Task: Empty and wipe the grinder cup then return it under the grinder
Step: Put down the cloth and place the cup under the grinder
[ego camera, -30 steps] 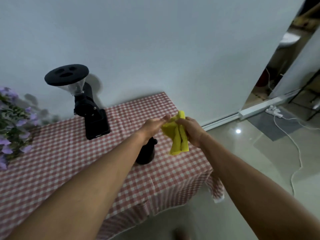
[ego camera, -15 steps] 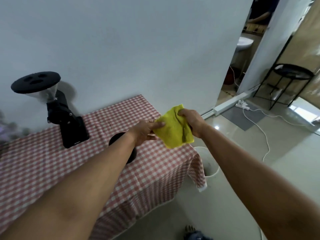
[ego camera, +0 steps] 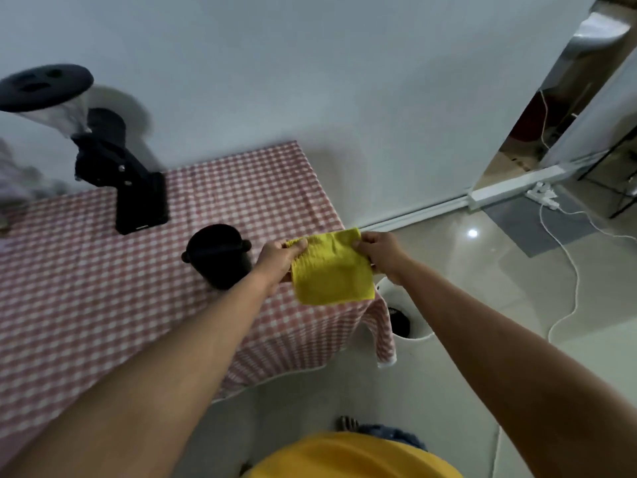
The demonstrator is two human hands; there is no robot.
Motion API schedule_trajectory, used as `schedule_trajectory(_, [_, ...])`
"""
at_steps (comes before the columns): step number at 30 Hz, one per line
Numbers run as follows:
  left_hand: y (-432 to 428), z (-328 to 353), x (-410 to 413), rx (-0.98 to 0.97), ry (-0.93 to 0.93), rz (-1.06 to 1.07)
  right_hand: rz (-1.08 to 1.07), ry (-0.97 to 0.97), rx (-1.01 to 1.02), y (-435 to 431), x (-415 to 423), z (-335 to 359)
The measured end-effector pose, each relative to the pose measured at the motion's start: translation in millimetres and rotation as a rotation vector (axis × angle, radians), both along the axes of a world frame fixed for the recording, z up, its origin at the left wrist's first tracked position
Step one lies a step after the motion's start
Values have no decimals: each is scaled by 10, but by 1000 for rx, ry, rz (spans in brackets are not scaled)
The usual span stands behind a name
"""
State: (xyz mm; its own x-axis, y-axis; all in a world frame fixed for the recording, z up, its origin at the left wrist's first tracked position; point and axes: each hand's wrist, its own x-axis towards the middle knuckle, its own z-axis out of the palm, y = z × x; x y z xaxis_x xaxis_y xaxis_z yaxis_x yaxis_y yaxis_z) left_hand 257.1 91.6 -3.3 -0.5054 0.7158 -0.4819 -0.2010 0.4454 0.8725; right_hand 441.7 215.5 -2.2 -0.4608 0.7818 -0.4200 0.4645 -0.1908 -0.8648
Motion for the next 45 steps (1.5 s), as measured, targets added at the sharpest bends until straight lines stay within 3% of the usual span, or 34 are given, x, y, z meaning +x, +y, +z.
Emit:
schedule_trajectory(7, [87, -726, 8, -232, 138, 193, 125, -236, 151, 245, -167, -510])
schedule_trajectory(14, [279, -647, 62, -390, 572, 175, 178, -322, 312, 421, -335, -710])
schedule_trajectory(17, [245, -730, 66, -368, 759, 144, 305, -385, 579, 415, -308, -725])
schedule_trajectory(19, [187, -786, 100, -272, 1051, 72, 457, -364, 858, 349, -279, -722])
schedule_trajectory(21, [116, -835, 139, -195, 1298, -112, 669, -370, 1001, 282, -263, -779])
schedule_trajectory(25, [-10, -926, 264, -444, 1247, -629, 887, -548, 914, 216, -169, -988])
schedule_trajectory(32, [-23, -869, 253, -571, 1141, -745, 899, -613, 900, 207, -135, -1023])
schedule_trajectory(35, [15, -694, 235, -412, 1153, -645, 804, -595, 848, 164, -212, -847])
schedule_trajectory(38, [-38, -464, 94, -47, 1293, -418, 596, -406, 849, 59, -459, -579])
schedule_trajectory(40, [-86, -324, -92, 78, 1310, -264, 515, -289, 828, -21, -701, -407])
schedule_trajectory(45, [-375, 57, -704, -37, 1155, 32, 419, -122, 593, -345, -1355, -103])
